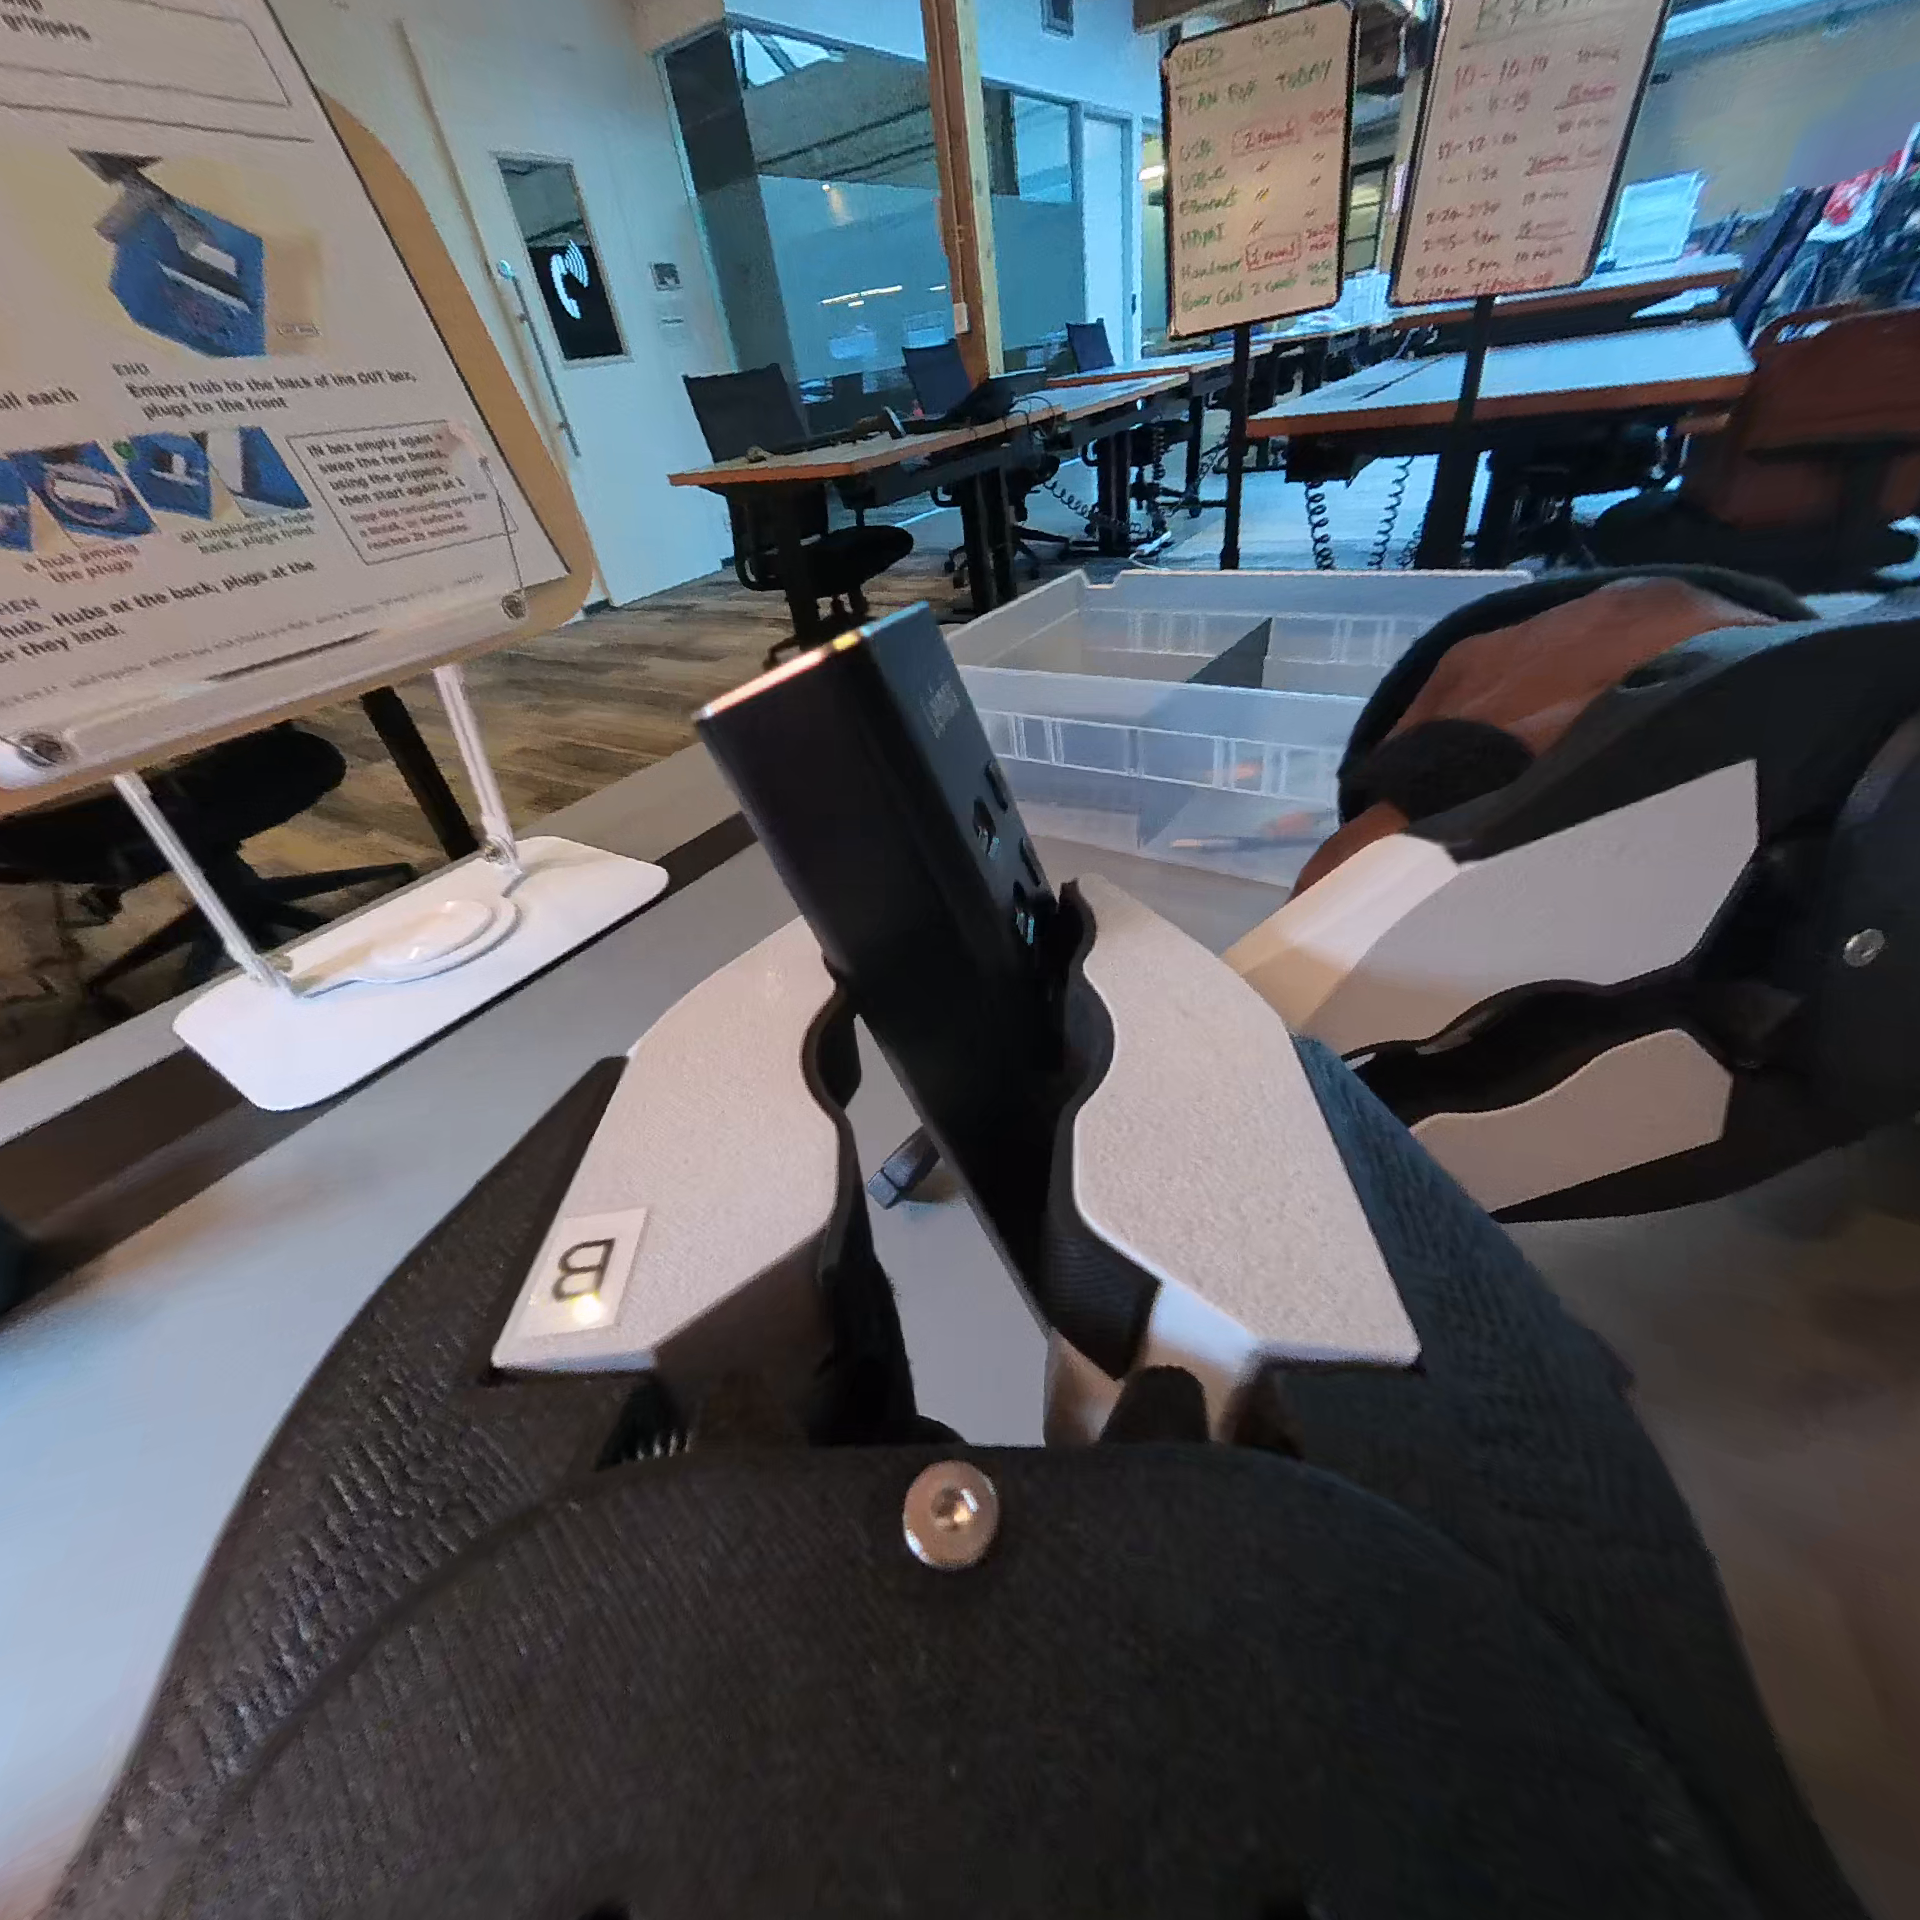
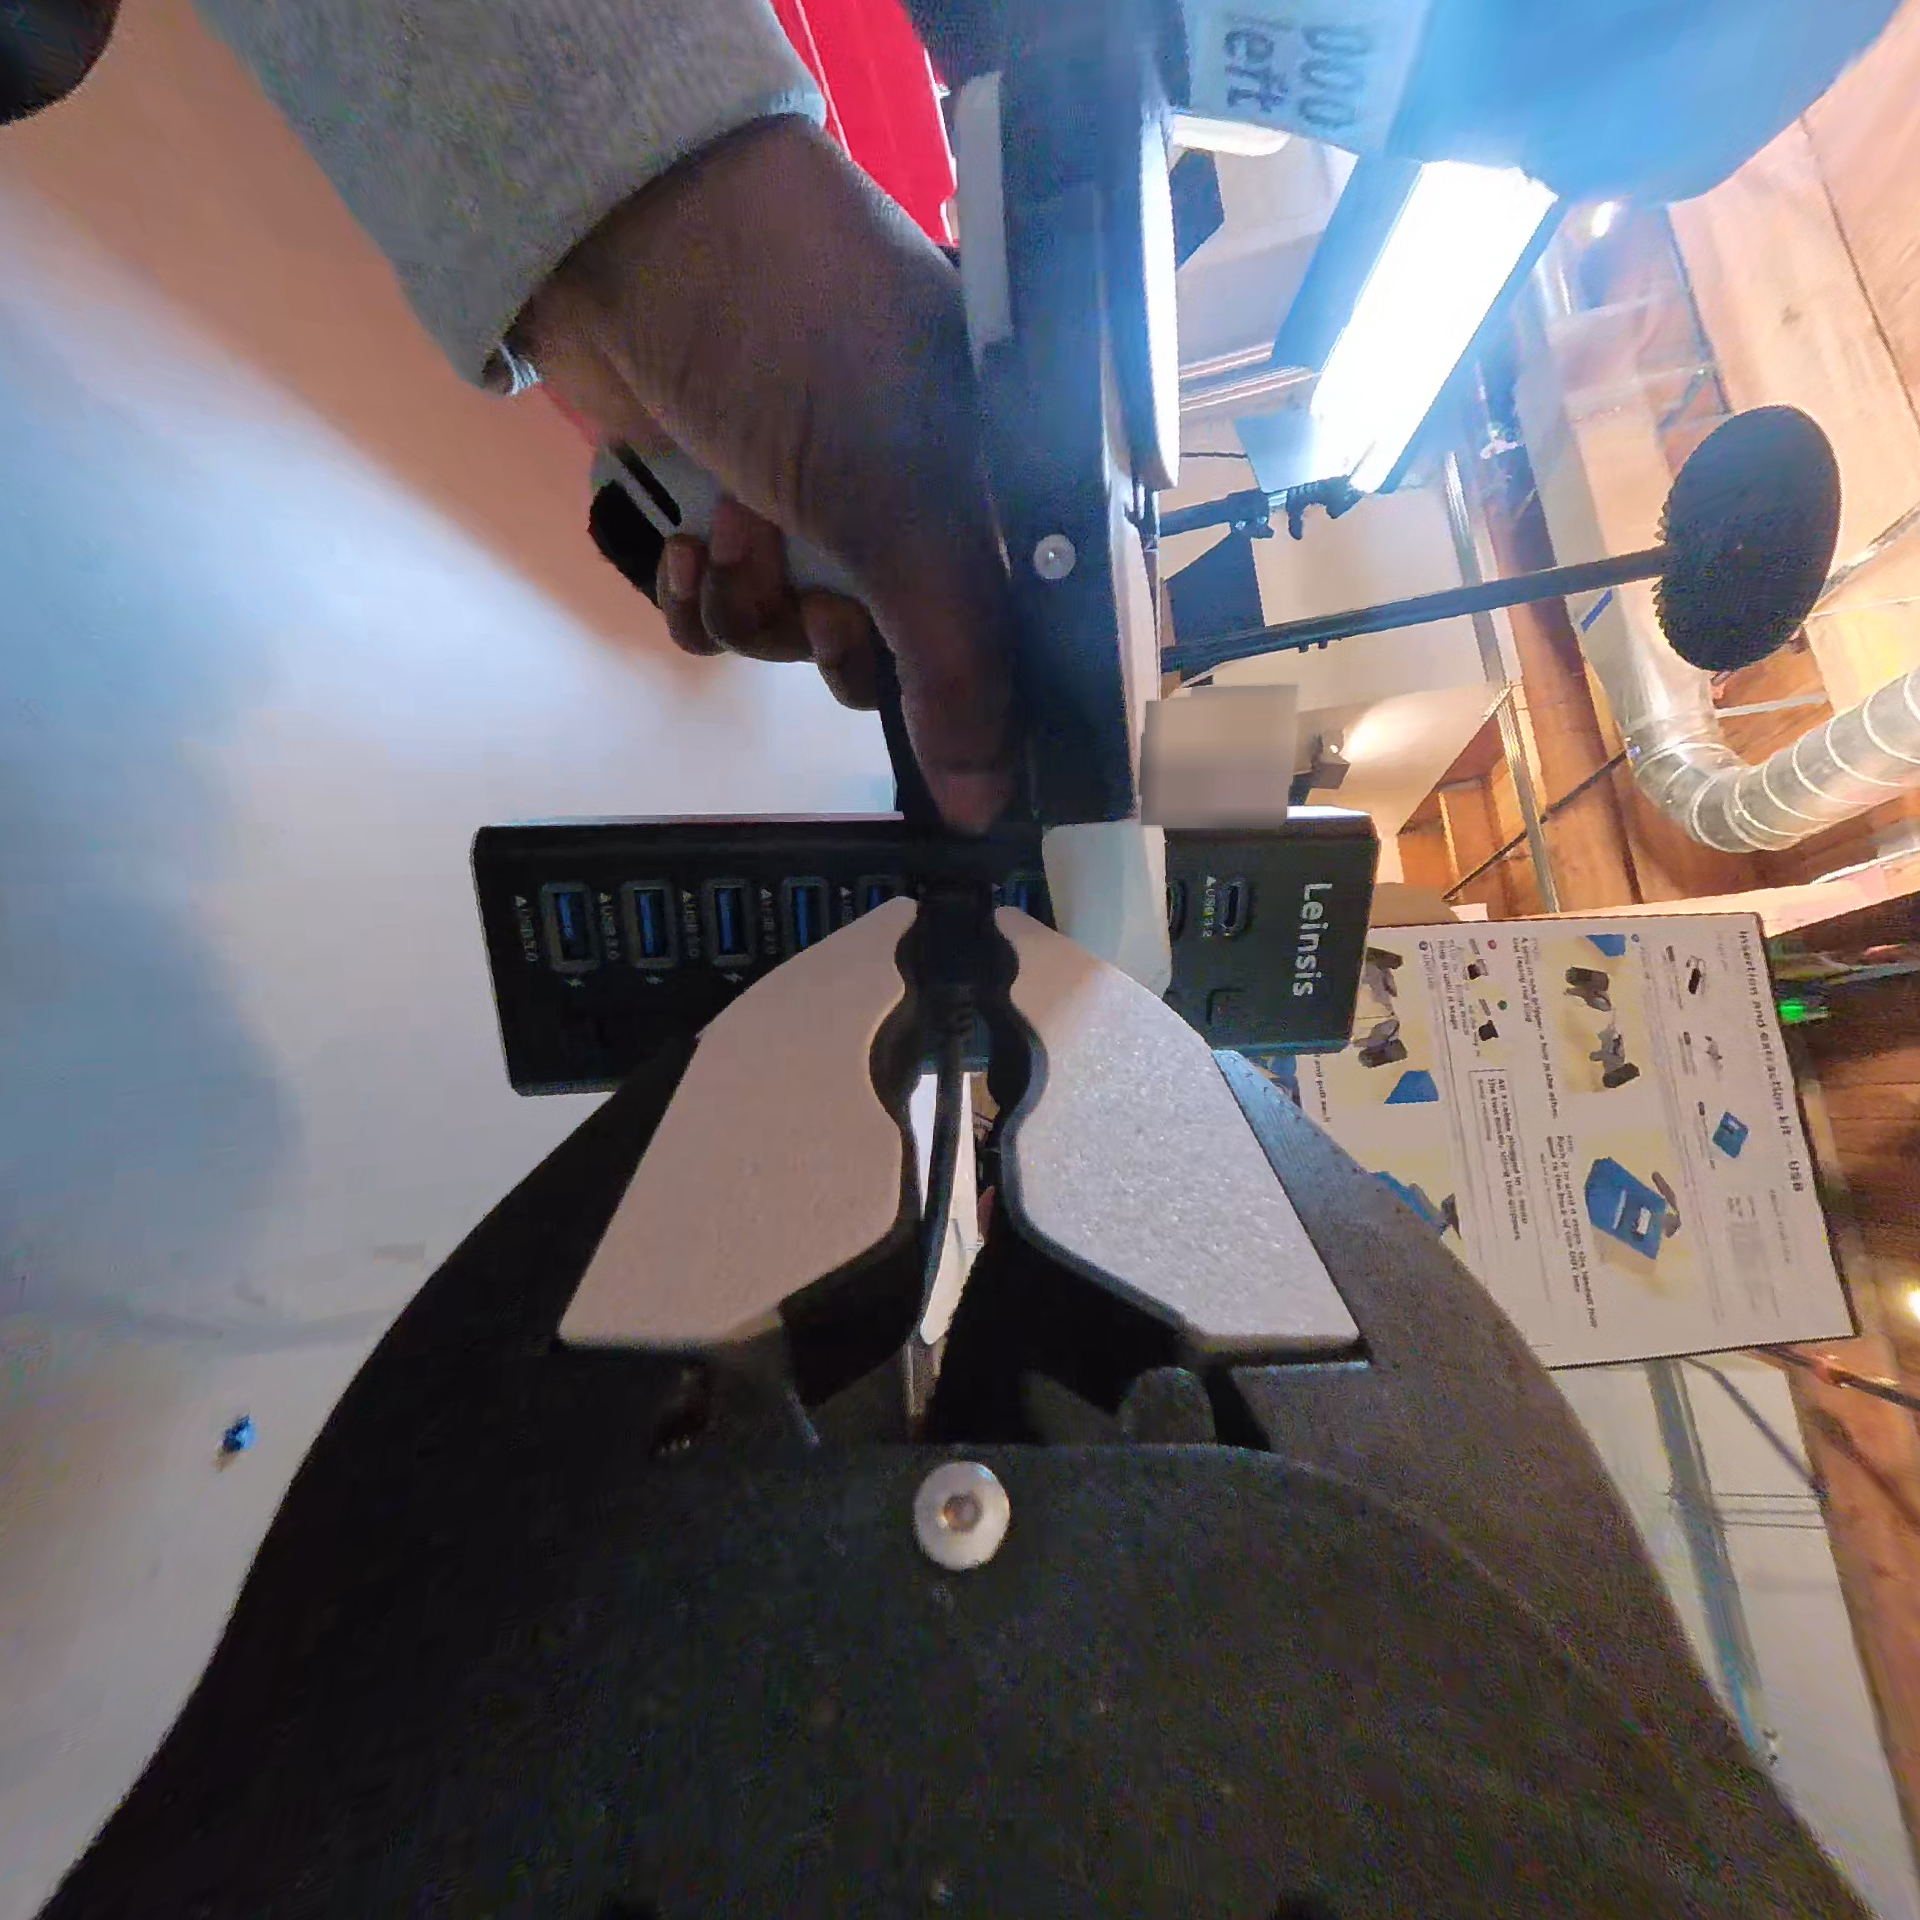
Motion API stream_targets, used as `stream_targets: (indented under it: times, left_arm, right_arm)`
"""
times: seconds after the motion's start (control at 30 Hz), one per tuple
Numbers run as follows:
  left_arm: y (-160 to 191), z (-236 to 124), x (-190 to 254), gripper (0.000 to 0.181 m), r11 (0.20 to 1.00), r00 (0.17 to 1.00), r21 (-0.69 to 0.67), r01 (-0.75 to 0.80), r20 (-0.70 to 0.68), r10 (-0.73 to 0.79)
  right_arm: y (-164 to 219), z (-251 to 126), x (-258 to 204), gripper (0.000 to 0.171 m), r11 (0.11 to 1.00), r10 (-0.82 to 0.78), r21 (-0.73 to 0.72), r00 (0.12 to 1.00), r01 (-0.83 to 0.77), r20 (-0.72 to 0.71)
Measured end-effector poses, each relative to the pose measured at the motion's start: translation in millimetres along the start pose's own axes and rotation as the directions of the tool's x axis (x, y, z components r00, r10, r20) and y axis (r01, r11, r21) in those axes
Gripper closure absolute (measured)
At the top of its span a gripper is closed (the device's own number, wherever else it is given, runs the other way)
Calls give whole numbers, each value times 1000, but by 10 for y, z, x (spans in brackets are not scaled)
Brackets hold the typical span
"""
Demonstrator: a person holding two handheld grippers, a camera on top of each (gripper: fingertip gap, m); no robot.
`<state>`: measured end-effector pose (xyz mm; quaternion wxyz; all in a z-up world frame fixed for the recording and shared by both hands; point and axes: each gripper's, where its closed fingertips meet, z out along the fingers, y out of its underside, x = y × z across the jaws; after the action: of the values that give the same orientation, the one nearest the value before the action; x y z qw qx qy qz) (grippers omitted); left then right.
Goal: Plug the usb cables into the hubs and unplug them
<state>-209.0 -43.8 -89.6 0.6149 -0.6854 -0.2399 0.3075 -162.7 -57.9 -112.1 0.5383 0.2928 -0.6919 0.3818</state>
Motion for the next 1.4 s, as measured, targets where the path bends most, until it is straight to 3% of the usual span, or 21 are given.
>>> stream_targets:
  times: [0.13,0.2,0.3,0.4,0.53,0.67,0.8,0.93,1.0,1.17,1.4]
  left_arm:
    - [-10,0,-35,145,1000,1000,16,25,-6,-25]
    - [-27,2,-39,146,992,989,45,118,-94,-113]
    - [-82,-90,-40,137,950,939,124,285,-233,-252]
    - [-111,-206,-55,117,970,959,132,202,-227,-169]
    - [100,-99,74,113,1000,985,-22,3,-171,-7]
    - [29,-131,112,119,996,971,17,89,-225,-82]
    - [72,-184,-11,128,998,979,-4,59,-197,-59]
    - [207,-109,112,130,996,977,-90,13,-211,-32]
    - [250,-74,106,146,995,986,-95,-44,-163,28]
    - [294,-41,-87,151,981,989,-126,-146,20,149]
    - [260,-9,-39,151,996,999,-80,26,-27,-28]
  right_arm:
    - [-1,26,27,163,982,183,30,983,-184,22]
    - [-6,74,45,162,937,341,58,938,-345,61]
    - [90,125,42,163,949,314,13,949,-314,-14]
    - [302,159,144,163,943,326,-31,936,-332,-132]
    - [338,121,276,163,925,374,20,903,-379,-212]
    - [256,60,354,163,929,370,85,897,-360,-243]
    - [143,-8,448,163,890,452,185,859,-417,-241]
    - [51,-3,431,163,900,429,200,868,-387,-249]
    - [6,42,351,163,915,395,182,888,-359,-236]
    - [90,110,301,163,928,372,99,899,-359,-230]
    - [67,81,344,164,973,229,30,940,-229,-251]
